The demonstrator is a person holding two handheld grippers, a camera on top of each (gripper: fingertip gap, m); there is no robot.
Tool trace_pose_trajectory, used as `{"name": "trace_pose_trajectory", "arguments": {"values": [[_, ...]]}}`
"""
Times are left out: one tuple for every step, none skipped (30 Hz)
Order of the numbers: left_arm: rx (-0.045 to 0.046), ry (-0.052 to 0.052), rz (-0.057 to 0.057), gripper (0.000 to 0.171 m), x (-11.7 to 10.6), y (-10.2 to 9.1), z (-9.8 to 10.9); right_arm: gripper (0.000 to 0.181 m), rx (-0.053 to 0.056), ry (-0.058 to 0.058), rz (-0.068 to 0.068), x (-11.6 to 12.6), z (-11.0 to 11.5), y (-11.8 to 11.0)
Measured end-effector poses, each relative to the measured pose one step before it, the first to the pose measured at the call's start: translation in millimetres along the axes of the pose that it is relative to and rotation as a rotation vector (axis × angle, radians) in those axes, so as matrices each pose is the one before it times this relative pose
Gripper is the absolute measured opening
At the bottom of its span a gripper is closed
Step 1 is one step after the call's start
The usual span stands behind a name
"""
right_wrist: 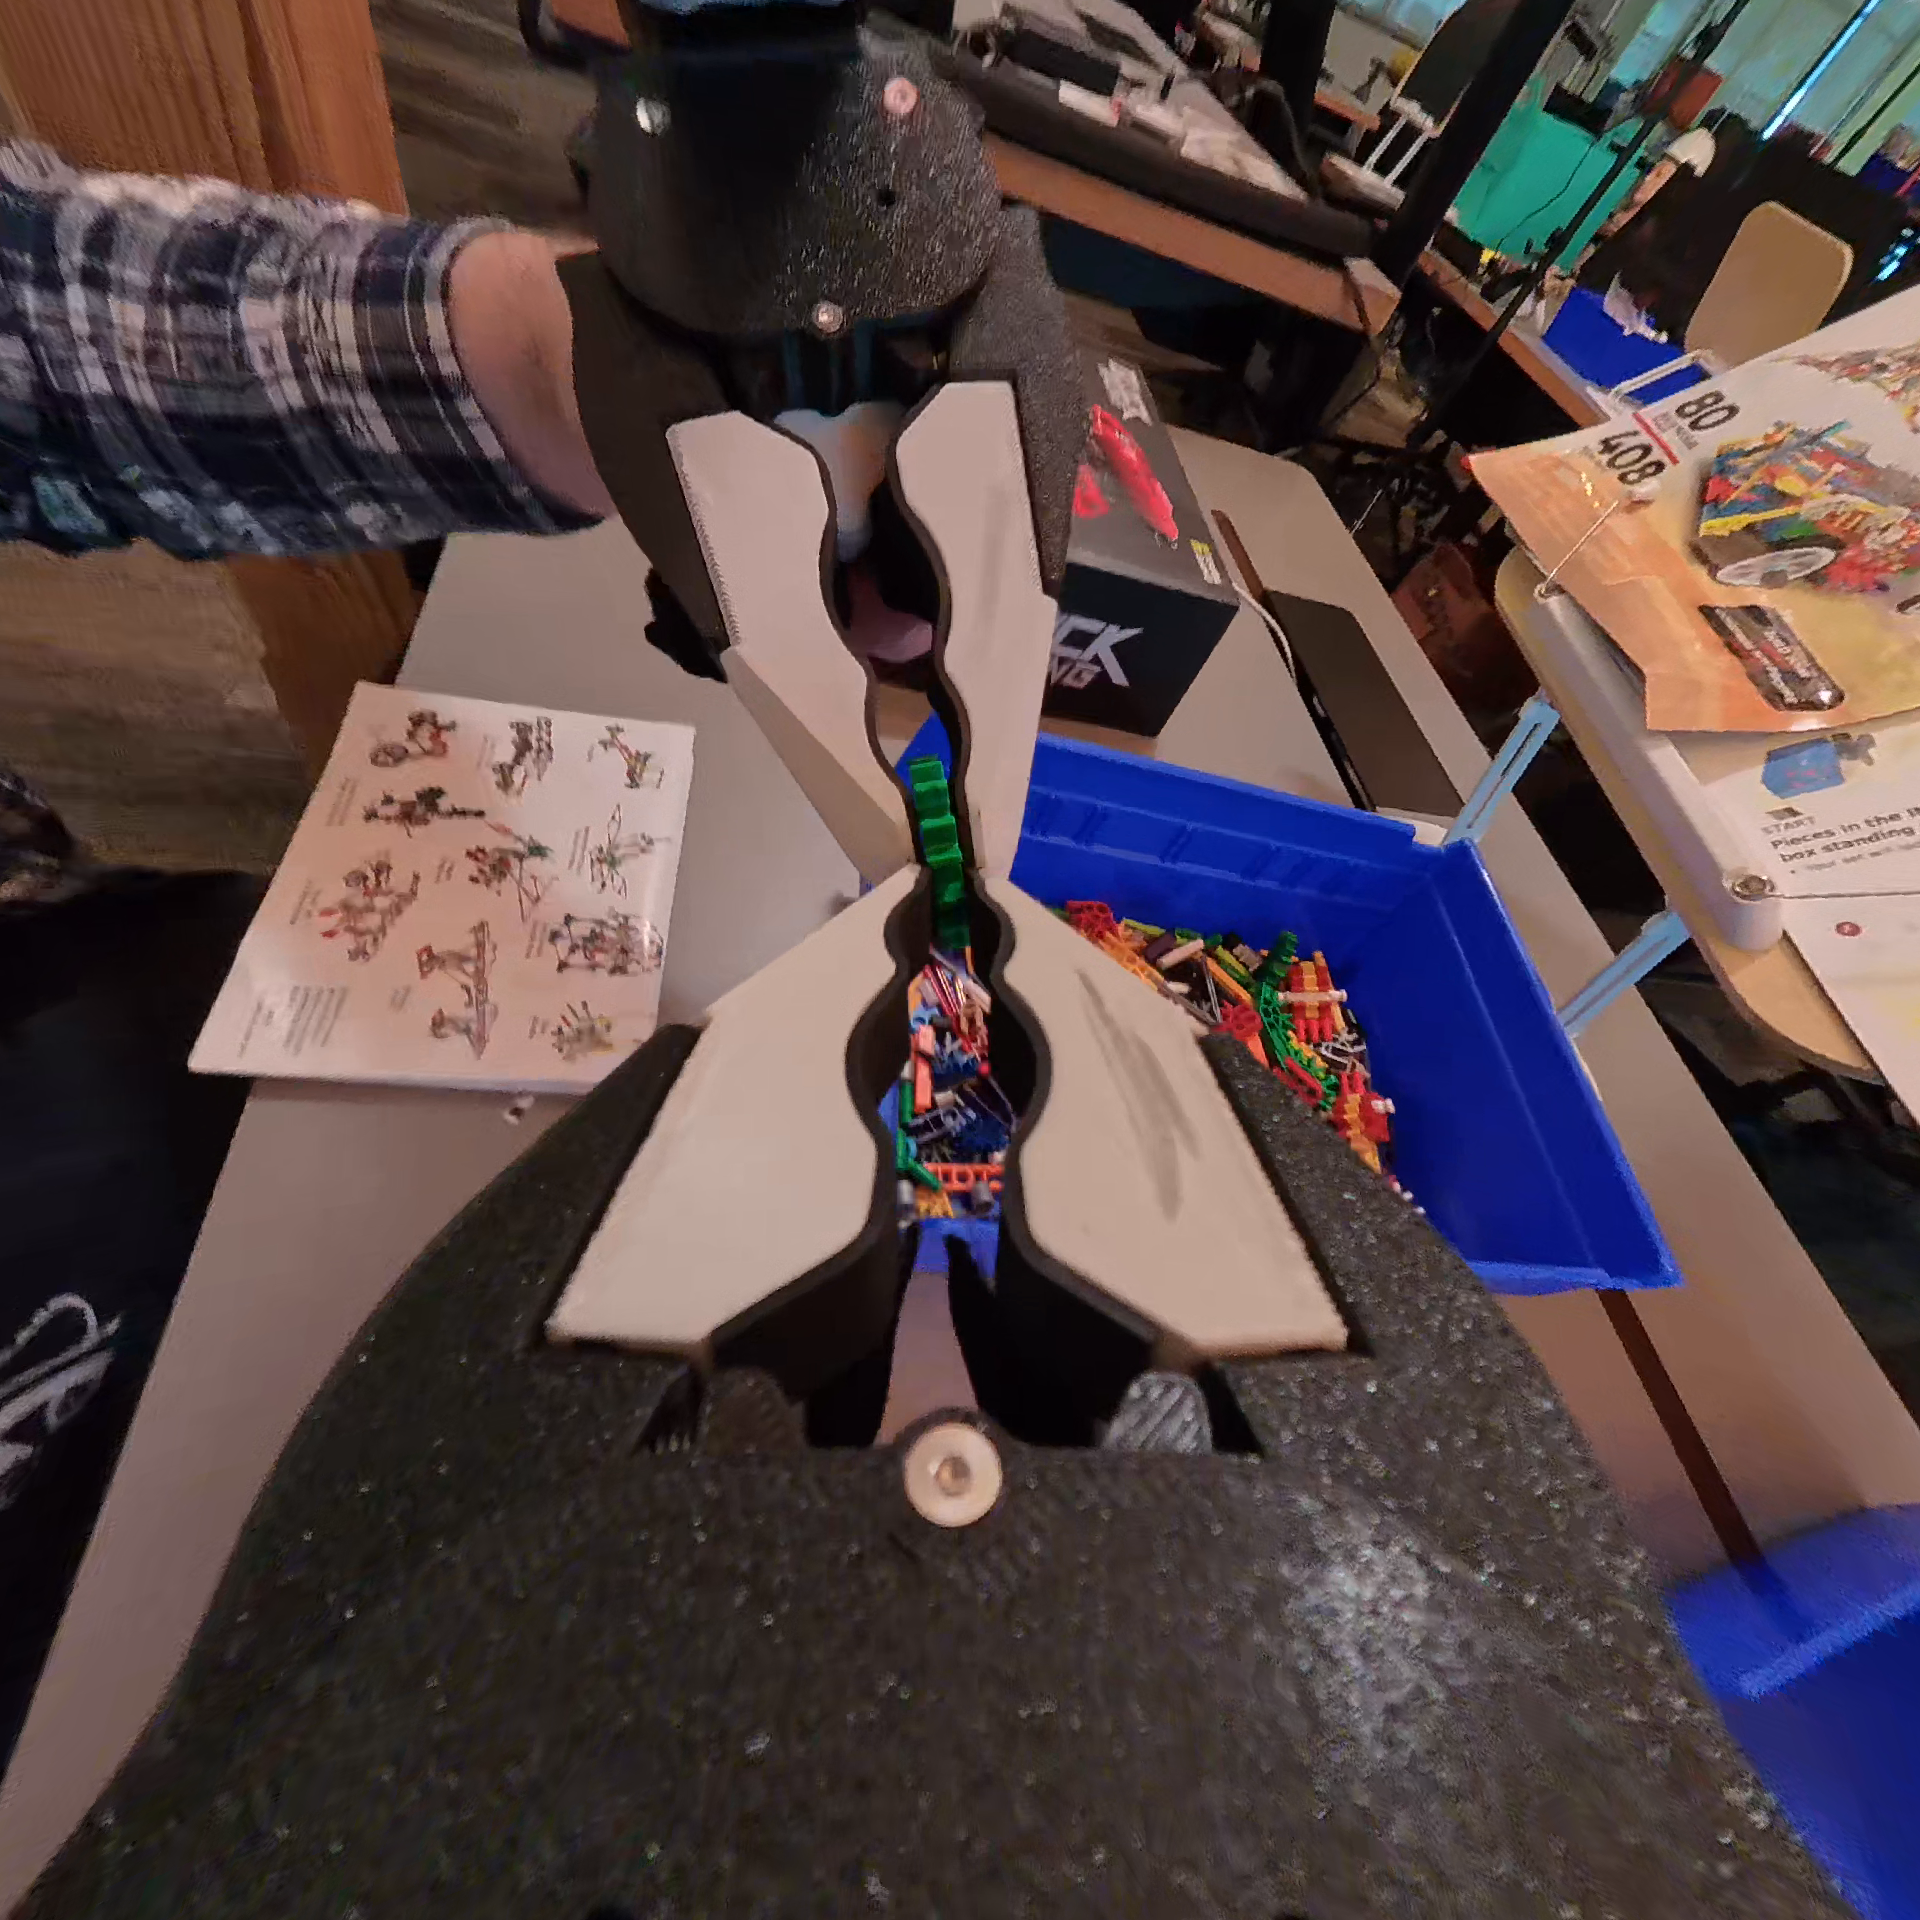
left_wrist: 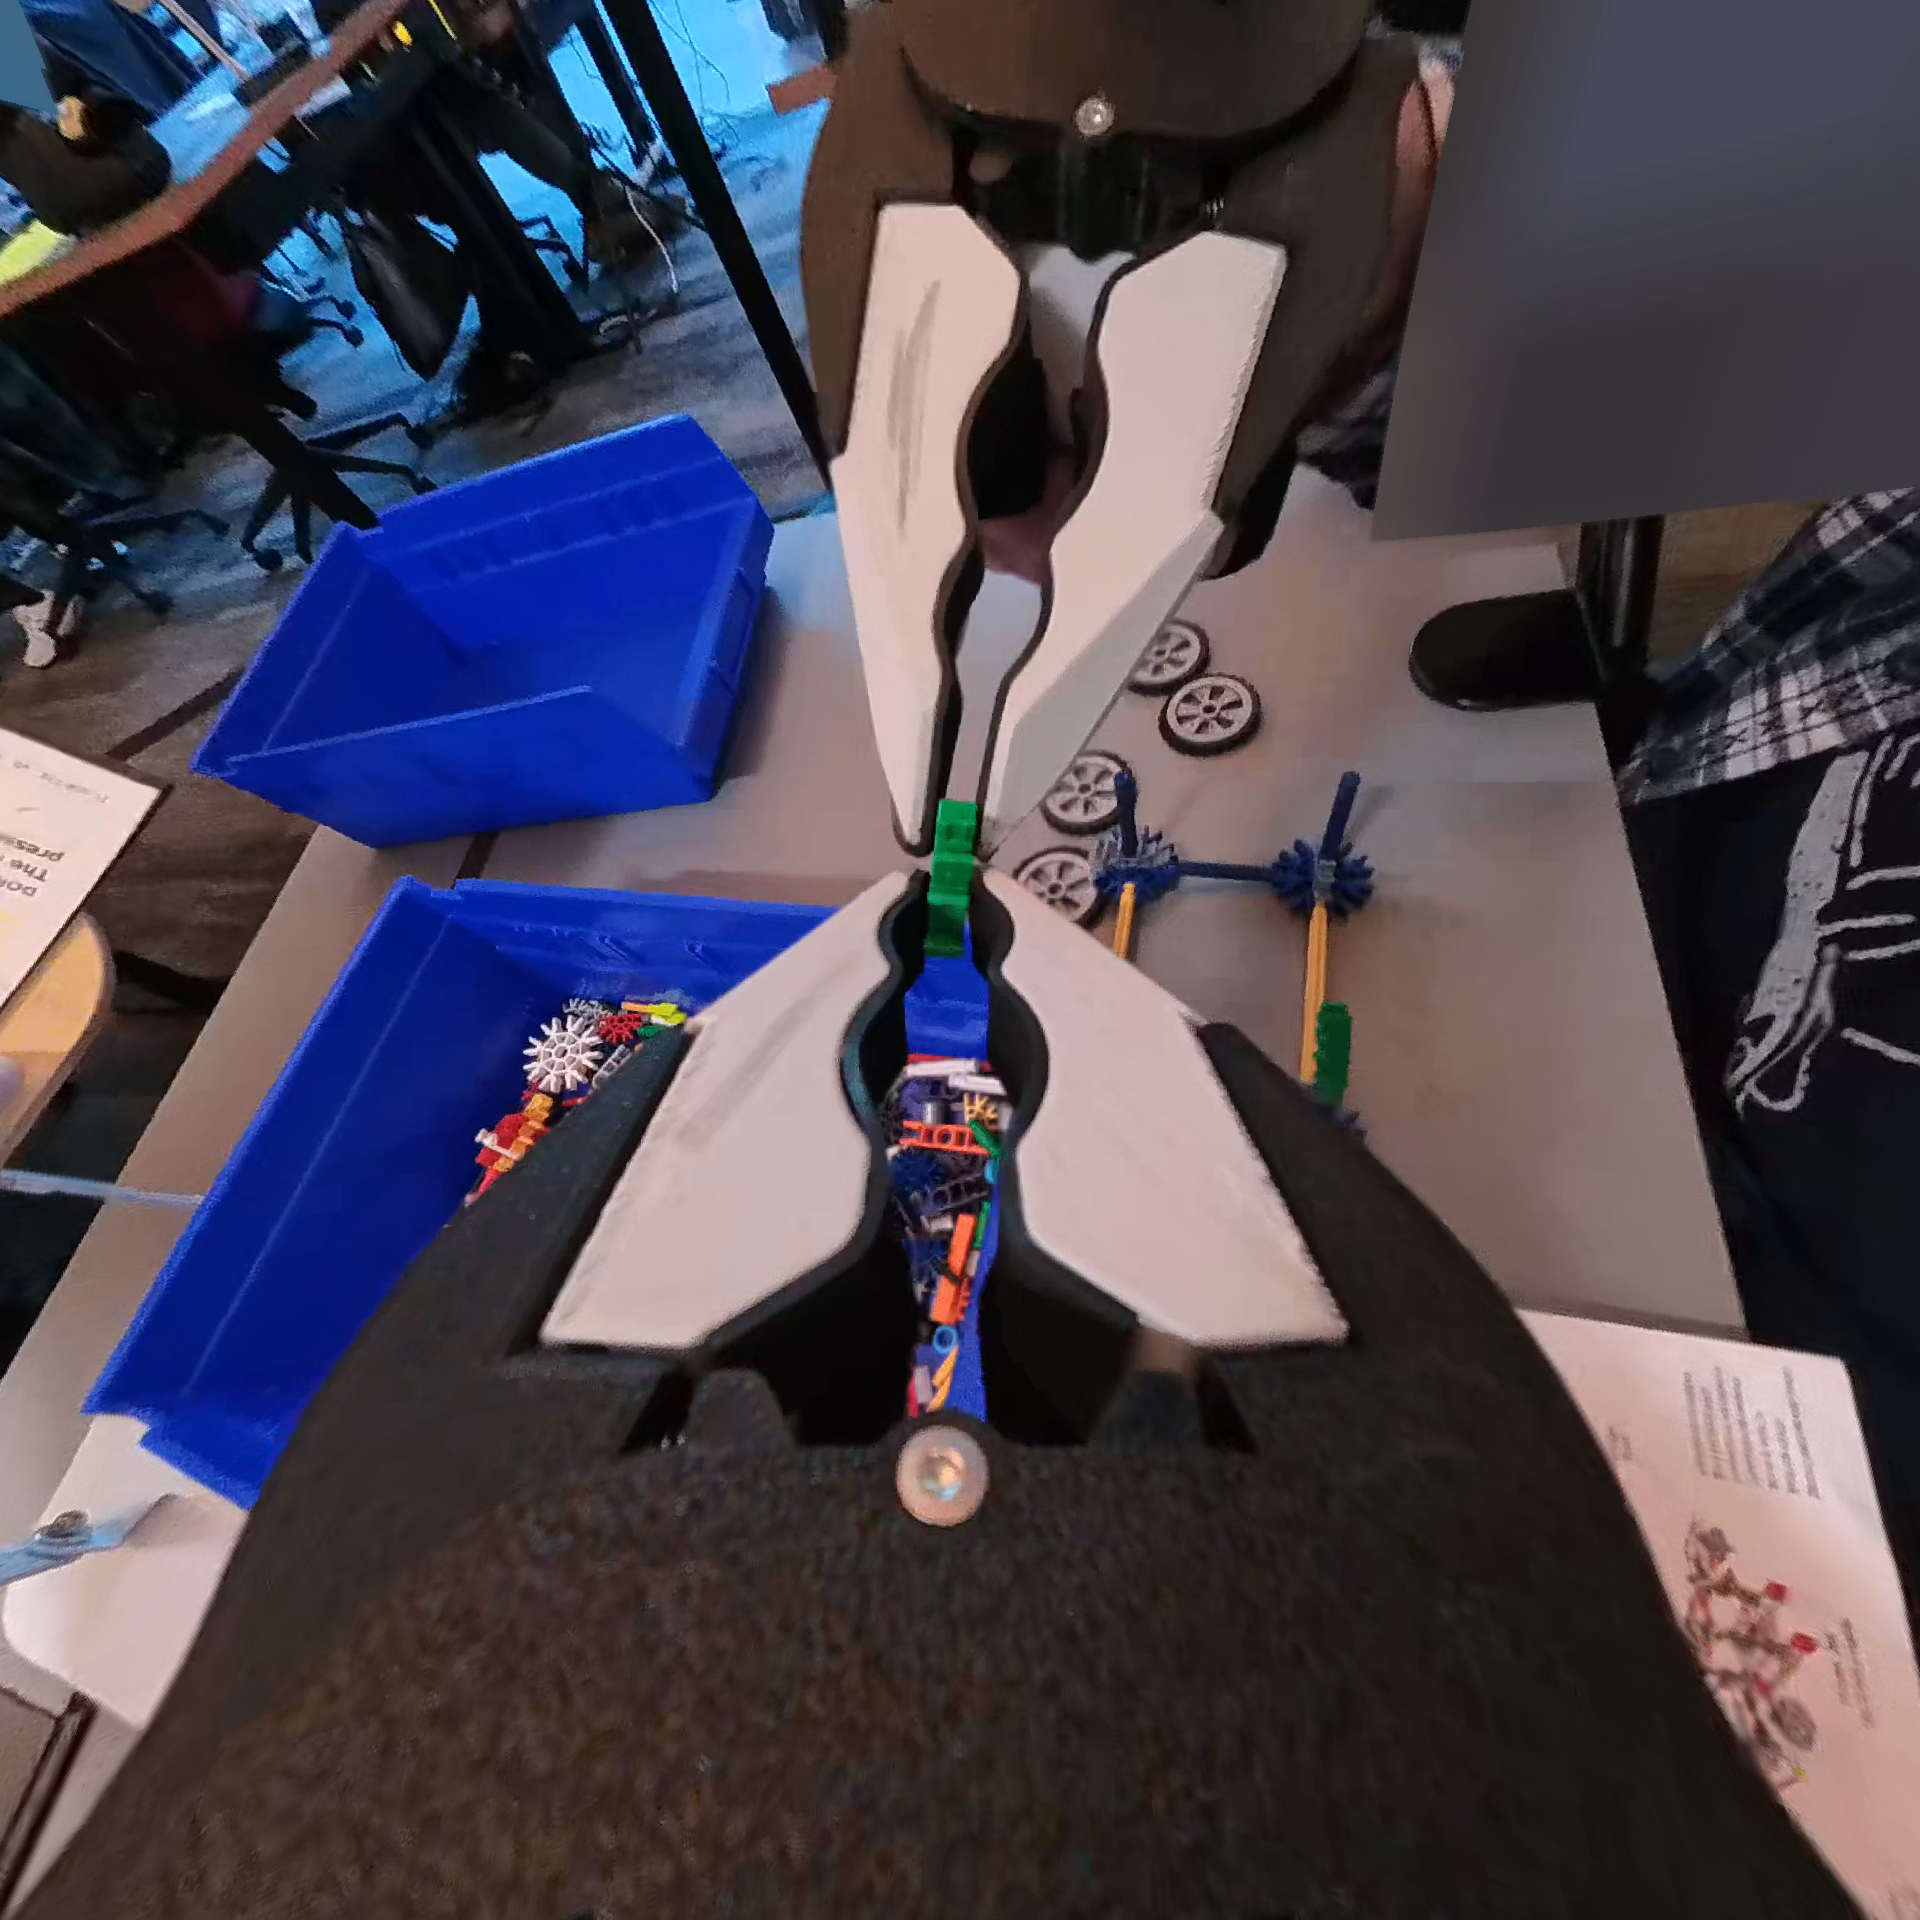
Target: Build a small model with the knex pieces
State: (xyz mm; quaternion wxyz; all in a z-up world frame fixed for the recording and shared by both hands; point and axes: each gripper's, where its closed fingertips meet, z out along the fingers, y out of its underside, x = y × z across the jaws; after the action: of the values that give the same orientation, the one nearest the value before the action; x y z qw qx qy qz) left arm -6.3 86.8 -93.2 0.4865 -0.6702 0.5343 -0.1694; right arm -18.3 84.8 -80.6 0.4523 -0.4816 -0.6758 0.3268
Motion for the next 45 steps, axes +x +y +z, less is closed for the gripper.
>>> {"name": "trace_pose_trajectory", "arguments": {"values": [[0.02006,-0.0012,-0.0165,0.005,0.50,-1.38,-3.88,0.004,0.0207,0.0025,0.0146,-0.94,0.42,-3.94],[0.01910,-0.0020,-0.0092,0.006,0.69,-0.96,-4.12,0.004,0.0215,0.0003,0.0192,-1.41,0.85,-3.61],[0.01530,-0.0045,-0.0068,0.008,0.68,-0.11,-3.48,0.004,0.0197,-0.0025,0.0162,-2.02,1.10,-3.06],[0.01164,-0.0061,-0.0066,0.008,0.63,0.57,-2.96,0.004,0.0157,0.0008,0.0111,-1.69,1.43,-2.18],[0.00360,-0.0071,-0.0017,0.007,0.55,1.75,-2.56,0.004,0.0113,0.0042,0.0110,-1.09,1.53,-1.20],[-0.00106,-0.0059,0.0048,0.007,0.85,2.08,-2.39,0.004,0.0097,0.0007,0.0134,-1.30,1.77,-0.65],[0.00210,-0.0085,0.0018,0.007,0.22,1.31,-2.39,0.003,0.0134,-0.0003,0.0124,-1.41,1.66,-0.95],[0.00942,-0.0016,-0.0036,0.006,0.85,-0.07,-2.65,0.004,0.0155,-0.0003,0.0117,-1.39,1.51,-1.15],[0.00655,0.0035,-0.0032,0.006,1.53,0.43,-1.87,0.004,0.0129,-0.0047,0.0149,-1.70,1.58,-0.74],[0.00906,-0.0044,-0.0021,0.006,0.23,0.39,-1.32,0.004,0.0106,-0.0028,0.0136,-1.31,1.17,-0.56],[0.01038,-0.0026,-0.0041,0.006,0.31,0.16,-0.97,0.004,0.0087,0.0021,0.0070,-0.53,1.02,-0.44],[0.00810,0.0032,-0.0048,0.005,0.88,0.80,-0.67,0.005,0.0047,0.0005,0.0050,-0.69,1.06,0.13],[0.01140,0.0046,-0.0083,0.005,0.78,0.43,-0.61,0.005,0.0041,-0.0018,0.0083,-0.84,0.75,0.15],[0.01374,0.0070,-0.0102,0.004,0.97,0.04,-0.74,0.005,0.0063,-0.0023,0.0100,-0.76,0.62,0.05],[0.01297,0.0052,-0.0128,0.004,0.44,-0.01,-0.78,0.005,0.0069,0.0000,0.0059,-0.66,0.61,0.00],[0.01099,0.0042,-0.0095,0.004,0.58,0.35,-0.42,0.005,0.0069,0.0031,0.0023,-0.50,0.47,0.17],[0.00616,0.0020,-0.0029,0.004,0.49,1.07,-0.13,0.005,0.0044,0.0033,0.0053,-0.48,0.59,0.59],[0.00590,0.0015,-0.0045,0.005,0.24,1.02,-0.05,0.005,0.0027,0.0031,0.0065,-0.31,0.49,1.06],[0.00921,0.0027,-0.0099,0.005,0.05,0.38,-0.14,0.005,0.0054,0.0033,0.0058,-0.16,0.39,0.86],[0.00973,0.0029,-0.0086,0.005,0.17,0.38,-0.18,0.005,0.0061,0.0012,0.0093,-0.06,0.37,0.64],[0.01167,-0.0050,-0.0055,0.005,-0.98,0.18,-0.13,0.005,0.0066,0.0025,0.0099,0.49,0.15,0.45],[0.00760,-0.0037,-0.0013,0.005,-0.50,0.68,0.07,0.005,0.0055,0.0040,0.0056,0.63,0.16,0.44],[0.00303,-0.0020,-0.0012,0.005,-0.26,0.97,0.20,0.005,0.0021,0.0028,0.0025,0.42,0.42,0.80],[0.00758,-0.0042,-0.0039,0.005,-0.81,0.16,-0.05,0.005,0.0043,0.0048,0.0009,0.40,0.39,0.48],[0.00667,0.0014,-0.0062,0.005,-0.24,0.25,-0.17,0.005,0.0063,0.0041,0.0034,0.44,0.40,0.15],[0.00191,0.0065,-0.0057,0.005,0.30,1.05,-0.15,0.005,0.0026,-0.0014,0.0080,-0.05,0.41,0.68],[-0.00163,0.0054,-0.0046,0.004,0.27,1.55,0.19,0.005,-0.0019,-0.0042,0.0077,-0.11,0.49,1.36],[-0.00240,0.0008,-0.0002,0.004,-0.18,1.59,0.45,0.005,-0.0028,-0.0025,0.0046,0.25,0.45,1.57],[-0.00863,0.0051,-0.0022,0.004,0.35,2.41,0.69,0.006,-0.0048,-0.0027,0.0039,0.27,0.44,2.02],[-0.01104,0.0089,-0.0040,0.003,0.64,2.74,0.71,0.006,-0.0094,-0.0048,0.0037,0.11,0.32,2.74],[-0.00731,0.0022,-0.0022,0.003,-0.20,2.01,0.79,0.006,-0.0109,-0.0009,0.0008,0.58,0.09,2.64],[-0.00800,0.0033,-0.0032,0.003,0.00,1.93,0.93,0.006,-0.0106,0.0033,-0.0040,0.81,0.04,2.45],[-0.00901,0.0089,-0.0032,0.003,0.87,1.84,0.84,0.007,-0.0116,0.0011,-0.0065,0.30,-0.11,2.07],[-0.00550,0.0075,-0.0006,0.003,0.66,1.09,0.78,0.008,-0.0124,0.0012,-0.0063,0.24,-0.24,1.77],[-0.00576,0.0033,-0.0017,0.003,0.02,0.90,0.50,0.011,-0.0120,0.0063,-0.0074,1.15,-0.52,1.26],[-0.00981,0.0053,-0.0035,0.003,0.05,1.31,0.81,0.011,-0.0130,0.0049,-0.0101,1.06,-0.62,1.29],[-0.00839,0.0081,-0.0018,0.003,0.68,1.13,0.97,0.012,-0.0133,0.0009,-0.0109,0.58,-0.79,1.15],[-0.00383,0.0090,-0.0038,0.003,0.73,0.34,0.85,0.014,-0.0110,0.0020,-0.0097,0.75,-0.98,0.73],[-0.00736,0.0088,-0.0065,0.003,0.62,0.61,0.98,0.016,-0.0123,0.0010,-0.0083,0.55,-1.13,0.71],[-0.01007,0.0052,-0.0017,0.003,0.13,1.02,1.10,0.016,-0.0143,-0.0015,-0.0062,0.34,-1.15,1.21],[-0.00755,0.0024,0.0013,0.003,0.10,0.55,1.09,0.017,-0.0136,-0.0037,-0.0036,-0.05,-1.10,1.12],[-0.00936,0.0009,0.0003,0.003,-0.16,0.92,1.19,0.017,-0.0119,-0.0073,-0.0019,-0.49,-1.38,1.04],[-0.01315,0.0042,-0.0027,0.003,0.19,1.57,1.47,0.017,-0.0095,-0.0079,-0.0021,-0.70,-1.69,0.85],[-0.00885,0.0028,-0.0007,0.003,0.14,1.04,1.45,0.017,-0.0071,-0.0066,-0.0012,-0.41,-1.98,0.50],[-0.00646,0.0065,-0.0026,0.003,0.59,0.58,1.41,0.017,-0.0071,-0.0052,0.0001,-0.19,-1.99,0.53]]}}
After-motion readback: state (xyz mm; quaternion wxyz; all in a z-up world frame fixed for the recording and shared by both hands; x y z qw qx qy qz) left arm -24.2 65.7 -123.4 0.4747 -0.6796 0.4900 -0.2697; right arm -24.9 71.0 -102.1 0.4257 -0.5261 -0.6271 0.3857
